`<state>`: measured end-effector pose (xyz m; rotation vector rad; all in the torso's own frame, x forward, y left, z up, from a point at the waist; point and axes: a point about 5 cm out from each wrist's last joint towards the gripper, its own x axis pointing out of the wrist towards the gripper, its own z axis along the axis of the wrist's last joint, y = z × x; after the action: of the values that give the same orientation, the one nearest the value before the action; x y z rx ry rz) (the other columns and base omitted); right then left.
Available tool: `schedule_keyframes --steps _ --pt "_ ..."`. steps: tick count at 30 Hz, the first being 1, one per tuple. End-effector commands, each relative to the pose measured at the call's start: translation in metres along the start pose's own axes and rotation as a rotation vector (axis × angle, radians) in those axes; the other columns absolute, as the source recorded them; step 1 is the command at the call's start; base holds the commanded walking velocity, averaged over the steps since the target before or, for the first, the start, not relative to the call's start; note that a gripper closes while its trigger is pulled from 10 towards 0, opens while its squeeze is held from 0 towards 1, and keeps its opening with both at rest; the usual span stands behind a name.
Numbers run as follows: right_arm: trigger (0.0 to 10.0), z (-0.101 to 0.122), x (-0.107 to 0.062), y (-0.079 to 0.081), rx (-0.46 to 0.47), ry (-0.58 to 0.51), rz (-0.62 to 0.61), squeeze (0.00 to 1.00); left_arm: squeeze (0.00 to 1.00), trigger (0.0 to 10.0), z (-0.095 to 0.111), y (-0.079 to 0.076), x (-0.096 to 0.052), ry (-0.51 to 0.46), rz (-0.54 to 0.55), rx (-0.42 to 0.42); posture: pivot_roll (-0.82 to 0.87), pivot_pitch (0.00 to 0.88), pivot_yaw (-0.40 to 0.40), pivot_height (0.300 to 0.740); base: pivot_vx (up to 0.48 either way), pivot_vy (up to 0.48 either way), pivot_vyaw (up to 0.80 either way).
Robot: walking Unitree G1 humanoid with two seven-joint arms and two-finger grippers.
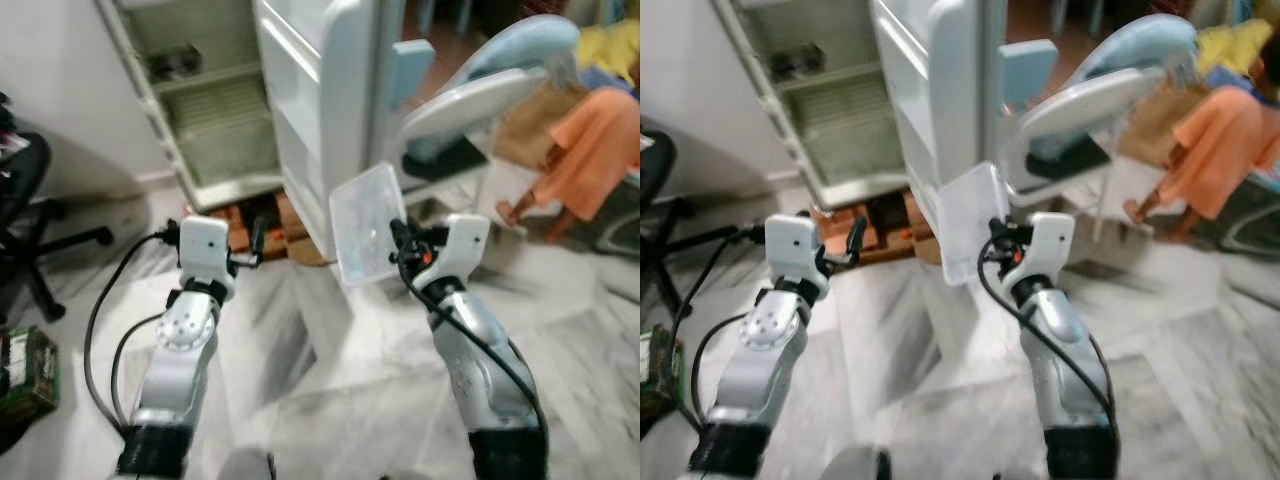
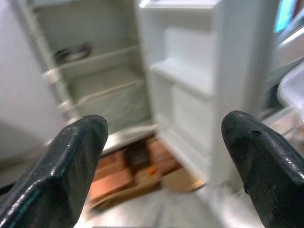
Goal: Restocking fridge
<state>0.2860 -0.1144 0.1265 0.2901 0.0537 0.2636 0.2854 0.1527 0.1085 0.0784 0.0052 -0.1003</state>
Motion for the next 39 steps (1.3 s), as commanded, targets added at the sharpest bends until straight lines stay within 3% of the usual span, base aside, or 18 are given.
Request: schedule_keyframes --steps 1,10,15,20,23,25,35,39 --pt "10.0 0.0 -0.004 -0.007 -0.011 0.0 -0.029 0.0 0.0 10.0 0.002 -0.002 0.0 0.001 -0.021 -0.006 0.01 0.06 0.011 0.74 0.0 0.48 0.0" --pt "10.0 -0.001 -0.009 -0.019 -0.04 -0.001 -0.07 0.0 0.0 10.0 -0.005 0.01 -0.01 0.009 -0.018 0.001 0.01 0.052 0.002 0.74 0.0 0.48 0.0" --pt "10.0 -0.003 -0.008 -0.02 -0.047 0.004 -0.079 0.0 0.0 10.0 -0.005 0.006 -0.012 -0.007 -0.017 0.016 0.02 0.047 -0.003 0.74 0.0 0.48 0.0" --pt "10.0 -0.001 -0.006 -0.019 -0.054 -0.013 -0.085 0.0 0.0 10.0 -0.001 0.0 -0.012 -0.057 -0.09 0.002 0.02 0.034 -0.003 0.74 0.0 0.478 0.0" --pt "10.0 0.005 -0.004 -0.021 -0.128 -0.052 -0.106 0.0 0.0 10.0 -0.004 -0.001 -0.01 -0.047 -0.087 -0.002 0.02 0.023 -0.016 0.74 0.0 0.437 0.0" --pt "10.0 0.007 -0.003 -0.024 -0.151 -0.061 -0.123 0.0 0.0 10.0 -0.009 0.0 -0.008 -0.01 -0.071 -0.003 0.03 0.023 -0.029 0.74 0.0 0.0 0.0" --pt "10.0 0.01 -0.001 -0.037 -0.19 -0.042 -0.15 0.0 0.0 10.0 -0.015 0.008 -0.011 -0.023 -0.005 0.005 0.05 0.0 -0.132 0.74 0.0 0.0 0.0" --pt "10.0 0.012 0.006 -0.039 -0.185 -0.042 -0.146 0.0 0.0 10.0 -0.015 0.006 -0.01 -0.031 -0.012 -0.006 0.06 0.0 -0.129 0.74 0.0 0.0 0.0"
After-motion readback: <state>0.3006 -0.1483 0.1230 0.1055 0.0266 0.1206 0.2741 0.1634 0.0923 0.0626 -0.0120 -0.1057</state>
